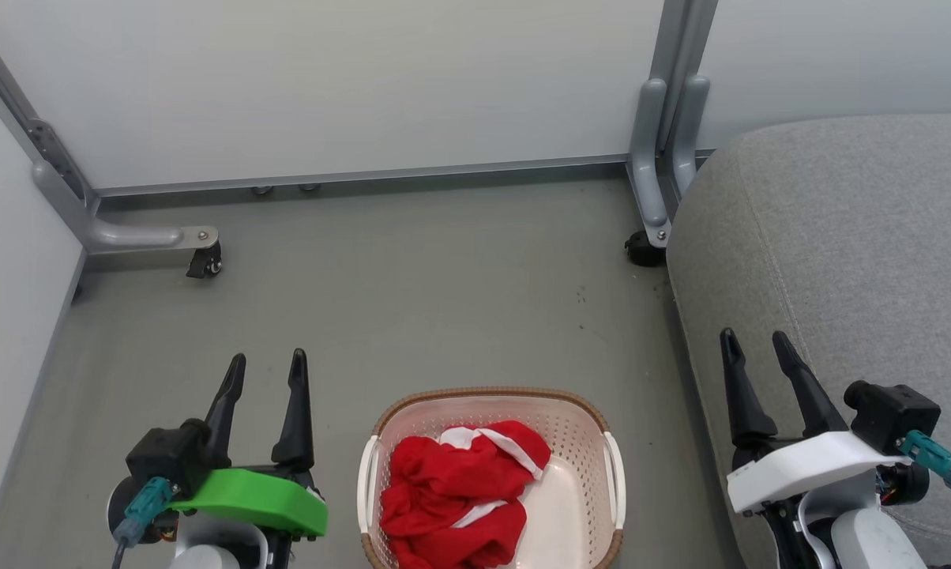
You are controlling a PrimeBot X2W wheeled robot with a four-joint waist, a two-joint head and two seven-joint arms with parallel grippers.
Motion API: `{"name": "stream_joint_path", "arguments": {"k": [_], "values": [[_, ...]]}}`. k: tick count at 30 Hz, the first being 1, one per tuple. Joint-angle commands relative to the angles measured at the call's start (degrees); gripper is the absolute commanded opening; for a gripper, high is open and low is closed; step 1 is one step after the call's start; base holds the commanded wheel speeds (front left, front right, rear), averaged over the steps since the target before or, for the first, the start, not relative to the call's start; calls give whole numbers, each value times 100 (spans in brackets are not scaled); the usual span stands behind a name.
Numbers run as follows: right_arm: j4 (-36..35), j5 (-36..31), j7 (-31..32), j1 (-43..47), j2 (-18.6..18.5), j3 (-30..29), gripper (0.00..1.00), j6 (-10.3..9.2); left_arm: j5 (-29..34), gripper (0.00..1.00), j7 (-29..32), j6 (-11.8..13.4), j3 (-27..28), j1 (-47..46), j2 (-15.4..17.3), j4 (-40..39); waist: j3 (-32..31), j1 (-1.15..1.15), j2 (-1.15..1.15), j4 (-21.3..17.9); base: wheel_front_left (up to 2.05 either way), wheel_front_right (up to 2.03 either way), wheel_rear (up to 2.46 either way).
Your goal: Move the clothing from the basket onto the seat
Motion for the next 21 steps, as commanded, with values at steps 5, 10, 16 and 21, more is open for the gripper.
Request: {"name": "stream_joint_path", "arguments": {"k": [5, 10, 16, 21], "values": [[-37, -309, -69, 55, 10, 15, 100, 2, 302, 100, -105, 27, -44, -4, 39, 18, 4, 0, 0, -3, 0, 0, 0], [-36, -529, -97, 73, 26, 13, 100, 2, 502, 100, -157, 51, -69, 7, 40, 61, 2, 0, 0, -5, 0, 0, 0], [-55, -779, -115, 99, 54, 1, 100, 2, 701, 100, -228, 59, -89, 12, 41, 119, 1, 0, 0, 2, 0, 0, 0], [-62, -957, -138, 107, 63, 9, 100, 2, 858, 100, -278, 79, -110, -3, 43, 148, 4, 0, 0, 10, 0, 0, 0]]}}
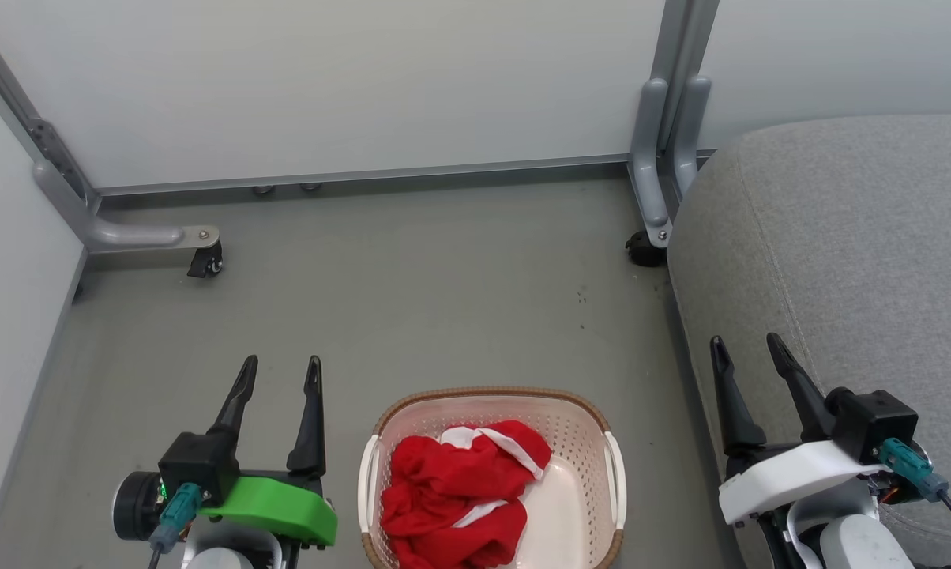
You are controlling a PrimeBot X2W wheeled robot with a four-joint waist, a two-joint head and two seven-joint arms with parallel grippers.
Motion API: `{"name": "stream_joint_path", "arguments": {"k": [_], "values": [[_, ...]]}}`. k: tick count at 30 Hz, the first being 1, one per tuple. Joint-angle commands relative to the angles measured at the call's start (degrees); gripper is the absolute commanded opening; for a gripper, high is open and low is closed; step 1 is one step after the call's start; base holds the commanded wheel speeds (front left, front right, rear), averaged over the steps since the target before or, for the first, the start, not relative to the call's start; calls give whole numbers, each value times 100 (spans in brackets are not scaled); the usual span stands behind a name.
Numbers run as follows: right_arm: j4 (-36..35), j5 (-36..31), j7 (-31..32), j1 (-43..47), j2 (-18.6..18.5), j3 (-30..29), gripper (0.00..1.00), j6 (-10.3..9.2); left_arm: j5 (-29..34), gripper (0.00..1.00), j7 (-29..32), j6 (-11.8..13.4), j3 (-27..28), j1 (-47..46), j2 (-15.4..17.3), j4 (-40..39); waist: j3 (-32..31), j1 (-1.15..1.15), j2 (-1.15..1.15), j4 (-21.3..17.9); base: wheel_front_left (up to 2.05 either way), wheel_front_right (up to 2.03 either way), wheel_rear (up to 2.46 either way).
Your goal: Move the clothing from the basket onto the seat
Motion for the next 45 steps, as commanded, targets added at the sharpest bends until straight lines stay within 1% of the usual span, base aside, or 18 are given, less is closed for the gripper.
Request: {"name": "stream_joint_path", "arguments": {"k": [1, 11, 20, 29, 37, 40, 45], "values": [[-37, -126, -44, 46, 2, 12, 100, 2, 107, 100, -51, 30, 3, -3, 38, 10, 2, 0, 0, 3, 0, 0, 0], [-70, -471, -73, 79, 25, 6, 100, 1, 334, 100, -159, 57, -53, 26, 39, 40, 16, 0, 0, 6, 0, 0, 0], [-64, -380, -32, 58, 33, -13, 100, 1, 212, 100, -139, 88, -21, 5, 39, 87, 41, 0, 0, -11, 0, 0, 0], [-132, -418, 8, 22, 41, -39, 100, 1, 238, 100, -139, 144, -43, -73, 39, 159, 154, 0, 0, -36, 0, 0, 0], [-370, -417, 52, -185, -28, -46, 100, 1, 214, 100, -139, 223, -395, -399, 37, 457, 628, 0, 0, -105, 0, 0, 0], [-523, -404, 81, -326, -75, -28, 100, 1, 187, 100, -138, 284, -656, -617, 37, 689, 978, 0, 0, -153, 0, 0, 0], [-739, -359, 114, -605, -182, 66, 100, 1, 173, 100, -138, 308, -1111, -1044, 37, 1071, 1553, 0, 0, -263, 0, 0, 0]]}}
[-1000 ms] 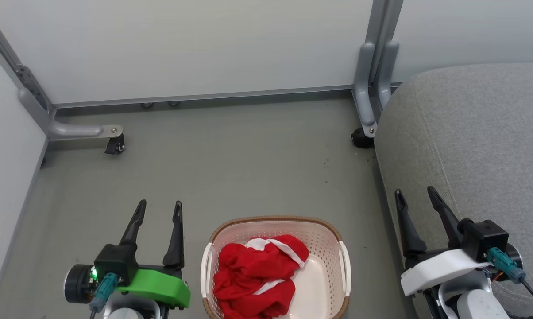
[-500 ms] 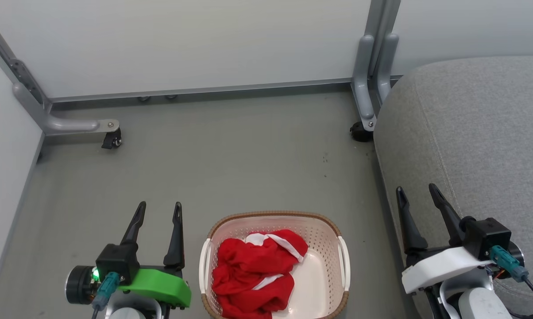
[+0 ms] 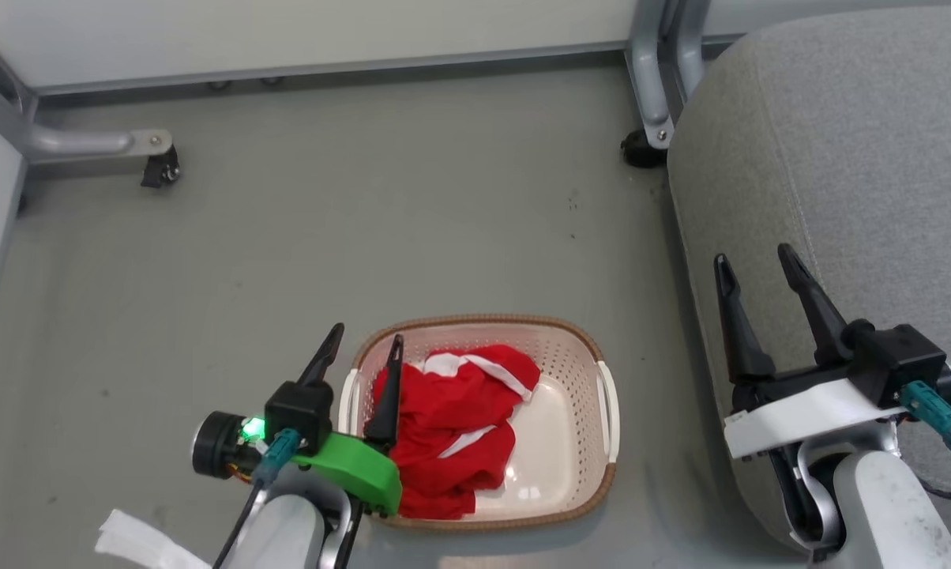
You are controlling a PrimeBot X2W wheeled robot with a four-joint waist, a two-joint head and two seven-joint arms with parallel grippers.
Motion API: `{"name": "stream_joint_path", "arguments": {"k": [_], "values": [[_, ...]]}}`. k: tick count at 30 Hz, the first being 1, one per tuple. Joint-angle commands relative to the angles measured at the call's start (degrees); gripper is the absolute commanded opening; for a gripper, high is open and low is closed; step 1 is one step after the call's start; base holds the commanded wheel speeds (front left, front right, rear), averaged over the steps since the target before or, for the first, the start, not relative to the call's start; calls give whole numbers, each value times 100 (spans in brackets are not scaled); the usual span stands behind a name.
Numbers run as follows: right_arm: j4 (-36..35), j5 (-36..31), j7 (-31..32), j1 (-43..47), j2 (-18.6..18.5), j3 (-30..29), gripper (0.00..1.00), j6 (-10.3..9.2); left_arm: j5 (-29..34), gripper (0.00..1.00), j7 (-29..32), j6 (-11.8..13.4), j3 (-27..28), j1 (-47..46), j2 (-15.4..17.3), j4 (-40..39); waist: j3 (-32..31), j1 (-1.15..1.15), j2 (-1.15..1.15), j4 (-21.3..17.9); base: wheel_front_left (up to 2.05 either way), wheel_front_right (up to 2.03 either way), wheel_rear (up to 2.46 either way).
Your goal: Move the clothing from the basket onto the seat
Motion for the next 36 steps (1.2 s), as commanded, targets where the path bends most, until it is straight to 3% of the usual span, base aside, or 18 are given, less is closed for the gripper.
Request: {"name": "stream_joint_path", "arguments": {"k": [1, 12, 20, 27, 36], "values": [[-75, 33, 1, -163, -54, 38, 100, 0, 26, 100, -4, 18, -135, -233, 30, 129, 642, 0, 0, -162, 0, 0, 0], [-319, 123, -131, -818, -124, 281, 100, 0, 157, 100, -4, -109, -1339, -1481, 33, 1436, 1806, 0, 0, -562, 0, 0, 0], [-281, 248, -334, -1249, -46, 501, 100, 0, 421, 100, -3, -178, -2113, -2417, 36, 2809, 2651, 0, 0, -955, 0, 0, 0], [-155, 368, -494, -1538, 7, 590, 100, 0, 599, 100, -4, -23, -2365, -3131, 41, 3963, 3237, 0, 0, -1215, 0, 0, 0], [30, 514, -592, -1819, 56, 751, 100, 0, 814, 100, 157, 156, -2555, -3843, 207, 4711, 3799, 0, 0, -1398, 0, 0, 0]]}}
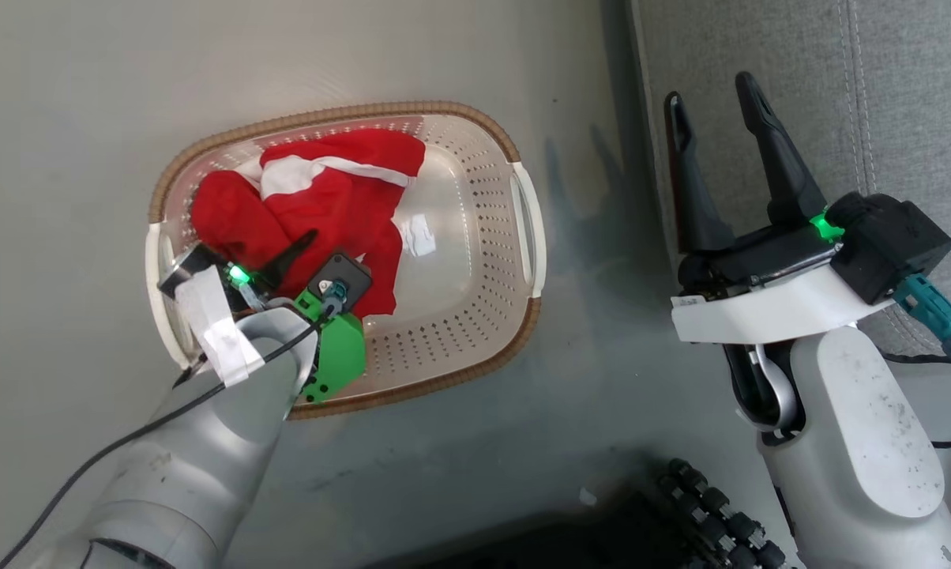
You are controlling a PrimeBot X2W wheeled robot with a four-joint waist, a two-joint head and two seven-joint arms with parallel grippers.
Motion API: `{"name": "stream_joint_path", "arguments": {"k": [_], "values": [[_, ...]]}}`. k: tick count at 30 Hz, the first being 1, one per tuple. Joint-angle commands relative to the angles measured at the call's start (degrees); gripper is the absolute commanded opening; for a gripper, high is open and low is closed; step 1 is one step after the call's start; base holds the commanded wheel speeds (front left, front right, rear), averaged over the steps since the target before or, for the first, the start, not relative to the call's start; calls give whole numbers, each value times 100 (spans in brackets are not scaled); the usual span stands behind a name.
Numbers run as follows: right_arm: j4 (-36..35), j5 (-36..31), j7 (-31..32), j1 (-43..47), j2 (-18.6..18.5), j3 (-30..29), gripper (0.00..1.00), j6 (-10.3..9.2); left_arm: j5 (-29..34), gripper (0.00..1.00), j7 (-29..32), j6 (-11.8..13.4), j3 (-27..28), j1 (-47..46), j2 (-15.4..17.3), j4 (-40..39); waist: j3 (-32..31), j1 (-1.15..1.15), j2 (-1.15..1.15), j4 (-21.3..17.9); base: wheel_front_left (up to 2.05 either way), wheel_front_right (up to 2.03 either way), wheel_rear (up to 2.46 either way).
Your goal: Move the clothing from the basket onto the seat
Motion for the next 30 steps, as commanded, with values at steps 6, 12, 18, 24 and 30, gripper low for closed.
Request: {"name": "stream_joint_path", "arguments": {"k": [6, 12, 18, 24, 30], "values": [[52, 68, -47, -246, 27, 98, 100, 0, 200, 100, 498, 197, -213, -416, 192, 187, 567, -1, 0, -305, 0, 0, 0], [-8, 99, -48, -317, 46, 106, 100, 0, 286, 0, 1046, 304, -351, -576, 296, 229, 653, -1, 0, -318, 0, 0, 0], [-16, 52, -49, -355, 16, 87, 100, 0, 17, 0, 953, 266, -184, -651, 295, 236, 615, -1, 0, -265, 0, 0, 0], [48, 8, -50, -288, -17, 74, 100, 0, -351, 0, 474, 168, 62, -528, 180, 236, 297, -1, 0, -113, 0, 0, 0], [155, -33, -49, -84, -75, 22, 100, 0, -825, 0, 7, -30, 398, -243, 1, 136, -265, -1, 0, 135, 0, 0, 0]]}}
